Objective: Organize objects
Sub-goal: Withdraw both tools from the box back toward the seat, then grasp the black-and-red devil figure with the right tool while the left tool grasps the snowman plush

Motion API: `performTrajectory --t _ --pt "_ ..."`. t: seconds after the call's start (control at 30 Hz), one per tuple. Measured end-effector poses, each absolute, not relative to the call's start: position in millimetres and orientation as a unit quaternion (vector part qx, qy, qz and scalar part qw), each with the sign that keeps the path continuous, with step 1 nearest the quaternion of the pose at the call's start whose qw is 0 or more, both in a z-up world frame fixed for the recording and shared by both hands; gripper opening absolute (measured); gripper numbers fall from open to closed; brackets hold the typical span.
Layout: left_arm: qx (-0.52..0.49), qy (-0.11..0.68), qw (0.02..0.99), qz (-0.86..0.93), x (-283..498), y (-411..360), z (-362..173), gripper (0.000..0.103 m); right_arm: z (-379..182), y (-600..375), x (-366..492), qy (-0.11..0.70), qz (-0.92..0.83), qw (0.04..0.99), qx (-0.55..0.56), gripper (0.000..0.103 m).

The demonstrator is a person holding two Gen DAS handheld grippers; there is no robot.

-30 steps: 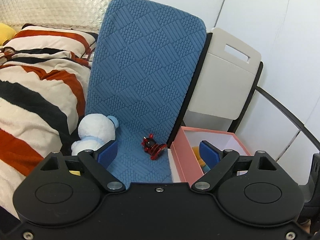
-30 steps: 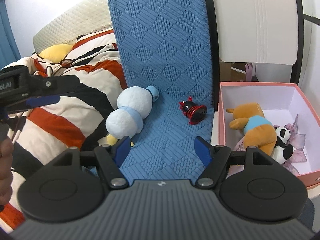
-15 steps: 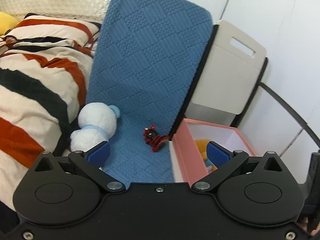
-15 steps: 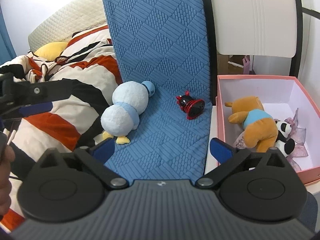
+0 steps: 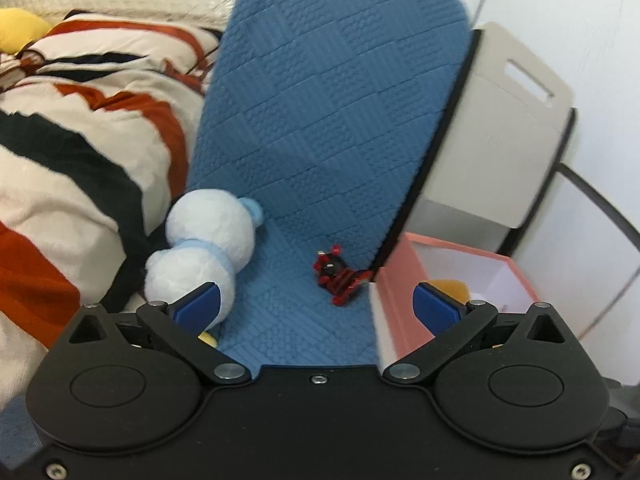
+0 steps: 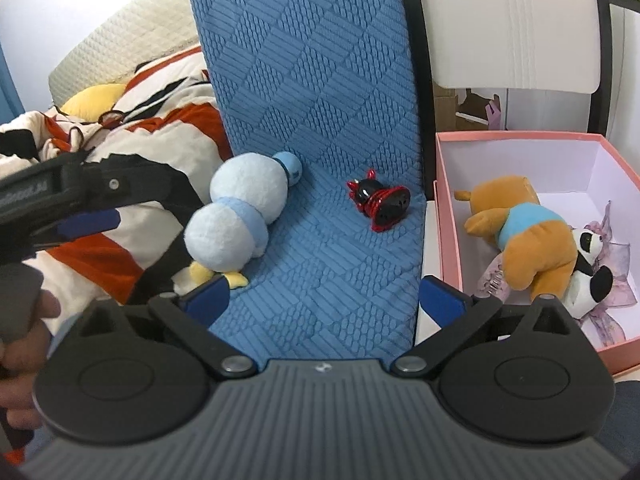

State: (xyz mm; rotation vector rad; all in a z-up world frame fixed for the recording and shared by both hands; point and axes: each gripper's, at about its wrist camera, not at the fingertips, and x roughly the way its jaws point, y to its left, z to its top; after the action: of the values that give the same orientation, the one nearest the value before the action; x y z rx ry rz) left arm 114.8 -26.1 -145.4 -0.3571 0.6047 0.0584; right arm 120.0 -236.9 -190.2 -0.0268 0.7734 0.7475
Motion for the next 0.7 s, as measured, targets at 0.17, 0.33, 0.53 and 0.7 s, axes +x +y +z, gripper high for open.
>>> performTrajectory --t 0.17,0.33,0.53,0.7 --pt "-0.180 0.304 0.934 0.052 143.2 -2.3 -166.0 0.103 -202.1 -231.5 130.8 0.365 0.349 0.863 -0.021 0.102" --pt "-0.163 0.316 0.931 0.077 172.7 14.6 -188.5 0.103 -210.2 -218.2 138.5 0.359 0.344 0.866 -0.045 0.102" --pt "-0.144 0.339 0.926 0.087 203.3 26.7 -211.6 0.103 -215.2 -199.1 153.6 0.358 0.348 0.864 -0.059 0.102" --pt "-0.136 0.360 0.919 0.086 224.5 40.0 -229.5 0.103 -218.0 -177.0 172.6 0.359 0.358 0.858 -0.077 0.102"
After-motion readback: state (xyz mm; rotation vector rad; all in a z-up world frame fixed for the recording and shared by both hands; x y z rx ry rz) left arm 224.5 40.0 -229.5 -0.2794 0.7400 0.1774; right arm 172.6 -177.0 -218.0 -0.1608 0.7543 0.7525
